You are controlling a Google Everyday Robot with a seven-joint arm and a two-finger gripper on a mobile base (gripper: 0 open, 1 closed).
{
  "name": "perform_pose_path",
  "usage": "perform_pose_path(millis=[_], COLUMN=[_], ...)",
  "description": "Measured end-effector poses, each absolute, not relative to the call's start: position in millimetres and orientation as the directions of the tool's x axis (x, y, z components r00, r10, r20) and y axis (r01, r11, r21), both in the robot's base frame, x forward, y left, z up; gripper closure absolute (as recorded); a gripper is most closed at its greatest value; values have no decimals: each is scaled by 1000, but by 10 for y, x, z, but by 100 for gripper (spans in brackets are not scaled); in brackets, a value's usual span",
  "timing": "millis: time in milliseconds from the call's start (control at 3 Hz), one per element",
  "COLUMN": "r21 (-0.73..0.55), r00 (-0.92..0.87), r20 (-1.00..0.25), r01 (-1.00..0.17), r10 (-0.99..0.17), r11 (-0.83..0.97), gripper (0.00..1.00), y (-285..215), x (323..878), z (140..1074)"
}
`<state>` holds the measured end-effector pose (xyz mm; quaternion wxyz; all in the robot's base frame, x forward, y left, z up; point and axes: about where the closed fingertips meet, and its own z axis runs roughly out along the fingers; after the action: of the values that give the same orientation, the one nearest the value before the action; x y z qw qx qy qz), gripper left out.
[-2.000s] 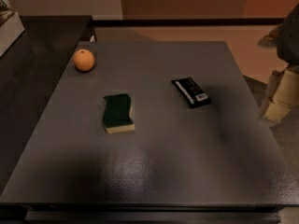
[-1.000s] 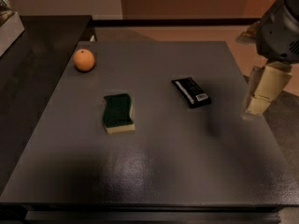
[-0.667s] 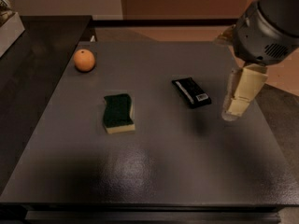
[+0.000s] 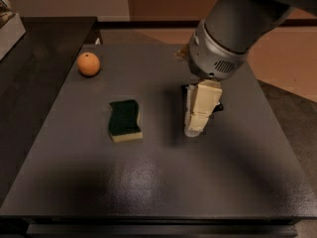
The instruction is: Pick sponge
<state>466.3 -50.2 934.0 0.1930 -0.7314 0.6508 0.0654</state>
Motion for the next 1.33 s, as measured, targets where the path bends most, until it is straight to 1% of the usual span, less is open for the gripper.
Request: perform_pose_path(millis=[667,1333], r21=[-147,-136], r00=[204,188], r20=[-399,-445], r01=[-976,-981], r10=[-894,-876], r11=[-158,-142], gripper=[0,0], y=[269,743], x=[4663,4895], z=[8951,8654])
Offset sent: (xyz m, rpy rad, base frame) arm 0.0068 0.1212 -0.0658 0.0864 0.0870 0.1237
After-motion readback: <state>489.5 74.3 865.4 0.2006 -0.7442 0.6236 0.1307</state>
